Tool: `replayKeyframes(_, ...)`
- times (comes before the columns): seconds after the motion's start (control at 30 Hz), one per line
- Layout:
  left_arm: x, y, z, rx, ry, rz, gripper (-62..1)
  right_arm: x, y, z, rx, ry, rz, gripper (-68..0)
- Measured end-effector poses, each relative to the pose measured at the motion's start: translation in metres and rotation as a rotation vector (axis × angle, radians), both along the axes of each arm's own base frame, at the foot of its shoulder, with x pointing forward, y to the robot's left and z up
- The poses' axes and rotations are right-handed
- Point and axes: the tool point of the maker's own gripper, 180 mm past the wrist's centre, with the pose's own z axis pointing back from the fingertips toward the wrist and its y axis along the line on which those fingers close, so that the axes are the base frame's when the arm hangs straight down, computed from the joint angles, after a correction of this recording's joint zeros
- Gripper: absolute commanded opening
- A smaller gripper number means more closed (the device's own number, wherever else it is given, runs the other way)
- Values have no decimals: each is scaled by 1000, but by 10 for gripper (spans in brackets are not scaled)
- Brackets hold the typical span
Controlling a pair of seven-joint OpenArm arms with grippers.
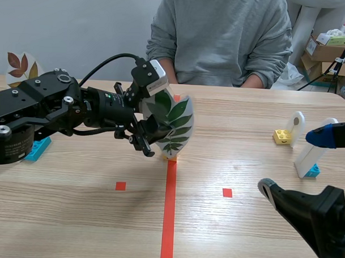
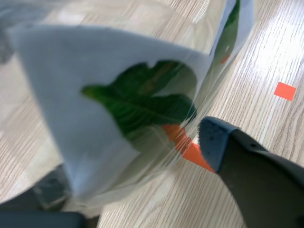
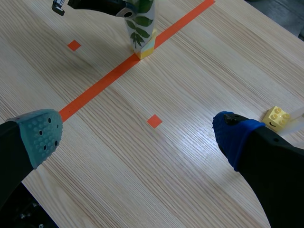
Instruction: Do the leaf sorting experiment
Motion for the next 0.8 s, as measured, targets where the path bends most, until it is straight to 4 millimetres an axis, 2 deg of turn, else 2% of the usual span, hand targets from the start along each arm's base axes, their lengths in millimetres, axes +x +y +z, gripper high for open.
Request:
replayKeyframes(0.4,0,0,0,-2,-1,0,-569,0,0,0,0,0,0,-8)
replayKeyframes(0.63,0,0,0,-2,0,0,-570,0,0,0,0,0,0,-8)
replayKeyframes(0.8,-9,-1,2,-31,27,10,-570,0,0,0,0,0,0,-8)
